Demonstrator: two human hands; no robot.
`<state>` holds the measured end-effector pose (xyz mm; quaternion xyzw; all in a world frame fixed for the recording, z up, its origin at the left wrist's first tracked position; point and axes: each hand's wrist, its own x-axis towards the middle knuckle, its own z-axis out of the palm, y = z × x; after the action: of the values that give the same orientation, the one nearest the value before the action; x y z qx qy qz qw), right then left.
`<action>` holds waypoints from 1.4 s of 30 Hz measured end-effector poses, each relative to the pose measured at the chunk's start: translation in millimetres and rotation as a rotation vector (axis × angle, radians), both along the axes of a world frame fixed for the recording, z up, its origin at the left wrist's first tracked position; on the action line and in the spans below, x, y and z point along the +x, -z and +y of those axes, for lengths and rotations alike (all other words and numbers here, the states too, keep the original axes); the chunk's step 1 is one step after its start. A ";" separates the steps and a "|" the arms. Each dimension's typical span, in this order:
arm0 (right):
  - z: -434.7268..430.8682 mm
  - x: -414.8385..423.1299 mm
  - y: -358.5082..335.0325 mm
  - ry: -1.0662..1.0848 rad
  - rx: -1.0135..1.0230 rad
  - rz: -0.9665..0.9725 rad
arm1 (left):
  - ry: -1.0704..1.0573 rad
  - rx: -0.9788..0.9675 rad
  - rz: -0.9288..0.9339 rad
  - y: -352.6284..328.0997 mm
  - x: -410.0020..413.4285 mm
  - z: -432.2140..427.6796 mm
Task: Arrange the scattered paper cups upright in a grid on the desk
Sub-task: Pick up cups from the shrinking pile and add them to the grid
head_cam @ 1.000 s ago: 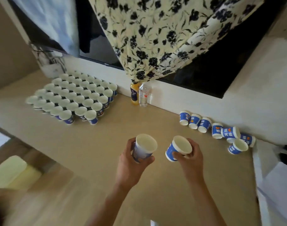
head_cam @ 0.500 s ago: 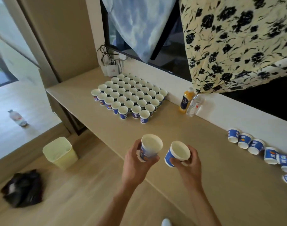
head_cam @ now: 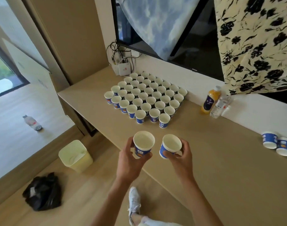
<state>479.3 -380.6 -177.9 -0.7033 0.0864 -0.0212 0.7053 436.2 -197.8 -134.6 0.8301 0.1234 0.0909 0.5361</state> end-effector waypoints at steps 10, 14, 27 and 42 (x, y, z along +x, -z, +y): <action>74.7 103.6 57.9 0.062 0.026 0.043 | 0.087 0.078 0.055 17.3 129.0 74.3; 97.1 126.0 93.0 0.090 -0.055 0.079 | 0.116 0.098 0.077 31.8 154.7 92.1; 130.0 185.9 148.4 0.210 -0.307 0.108 | 0.248 0.119 0.109 40.0 196.3 117.2; 141.9 208.0 170.5 0.290 -0.339 0.163 | 0.394 0.135 0.073 37.6 224.7 127.9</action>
<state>687.3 -238.7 -348.3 -0.7914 0.2384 -0.0797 0.5572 660.9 -69.8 -172.2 0.8749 -0.0284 -0.0376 0.4821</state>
